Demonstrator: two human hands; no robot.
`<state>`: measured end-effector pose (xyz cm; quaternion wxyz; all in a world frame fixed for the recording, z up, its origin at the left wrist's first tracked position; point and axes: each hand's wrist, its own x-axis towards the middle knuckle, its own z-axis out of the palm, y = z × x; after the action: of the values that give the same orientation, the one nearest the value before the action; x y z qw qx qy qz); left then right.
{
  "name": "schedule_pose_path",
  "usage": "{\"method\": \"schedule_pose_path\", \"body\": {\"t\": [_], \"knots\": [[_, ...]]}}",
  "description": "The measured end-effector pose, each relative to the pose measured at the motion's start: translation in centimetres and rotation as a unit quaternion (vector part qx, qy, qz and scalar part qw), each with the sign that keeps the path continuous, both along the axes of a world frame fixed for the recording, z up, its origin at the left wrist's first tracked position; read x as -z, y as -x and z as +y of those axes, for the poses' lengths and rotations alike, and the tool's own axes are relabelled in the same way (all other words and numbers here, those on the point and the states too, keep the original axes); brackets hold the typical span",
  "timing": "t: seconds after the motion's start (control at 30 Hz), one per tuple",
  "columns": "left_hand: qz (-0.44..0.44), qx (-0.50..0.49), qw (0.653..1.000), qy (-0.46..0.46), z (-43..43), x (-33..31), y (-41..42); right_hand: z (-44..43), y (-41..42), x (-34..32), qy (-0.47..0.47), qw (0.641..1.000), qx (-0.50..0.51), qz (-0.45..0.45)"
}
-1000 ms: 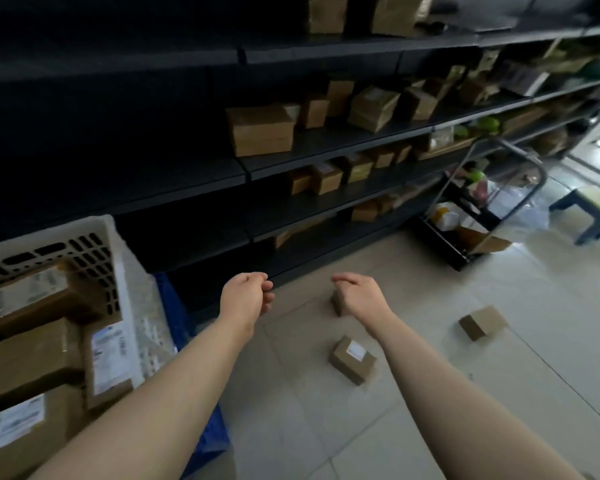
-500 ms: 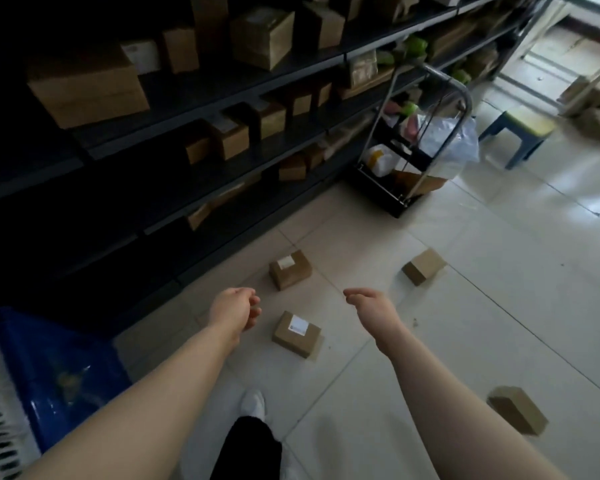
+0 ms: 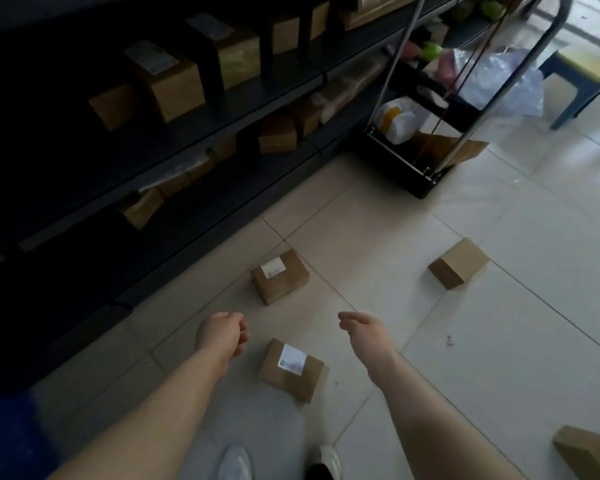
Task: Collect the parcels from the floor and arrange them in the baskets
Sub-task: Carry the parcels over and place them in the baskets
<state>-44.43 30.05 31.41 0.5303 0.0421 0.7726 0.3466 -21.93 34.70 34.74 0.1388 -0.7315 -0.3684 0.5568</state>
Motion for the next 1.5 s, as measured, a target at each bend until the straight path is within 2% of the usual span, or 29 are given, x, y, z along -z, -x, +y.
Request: {"method": "schedule_pose_path", "body": {"t": [0.3, 0.43, 0.57, 0.73, 1.0, 1.13, 1.27, 1.37, 1.5], "knots": [[-0.018, -0.05, 0.998, -0.035, 8.5, 25.1, -0.9, 9.3, 1.6, 25.1, -0.069, 0.996, -0.064, 0.006], [0.021, -0.034, 0.998, -0.041, 10.9, 32.5, -1.5, 12.6, 3.5, 33.5, -0.083, 0.994, -0.07, 0.024], [0.063, 0.008, 0.997, -0.042, 12.6, 37.0, -1.0, 14.9, 5.4, 38.9, -0.12, 0.99, -0.07, 0.039], [0.062, 0.076, 0.994, -0.057, 13.9, 38.6, 0.0, 16.1, 6.1, 41.7, -0.134, 0.985, -0.1, 0.05], [0.095, 0.054, 0.985, -0.132, 13.9, 35.4, 1.9, 15.2, 4.7, 40.0, -0.178, 0.974, -0.09, 0.109], [0.038, 0.02, 0.982, -0.185, 14.9, 34.7, 2.7, 14.5, 3.9, 39.8, -0.186, 0.974, -0.05, 0.122], [0.042, 0.057, 0.982, -0.174, 14.6, 34.4, 2.4, 13.8, 2.3, 39.4, -0.167, 0.981, 0.011, 0.099], [0.057, 0.106, 0.98, -0.157, 14.3, 35.0, 1.1, 13.3, 1.7, 39.5, -0.152, 0.983, 0.003, 0.103], [0.063, 0.122, 0.976, -0.167, 14.6, 35.9, 0.8, 13.3, 1.8, 39.9, -0.139, 0.985, -0.014, 0.104]]}}
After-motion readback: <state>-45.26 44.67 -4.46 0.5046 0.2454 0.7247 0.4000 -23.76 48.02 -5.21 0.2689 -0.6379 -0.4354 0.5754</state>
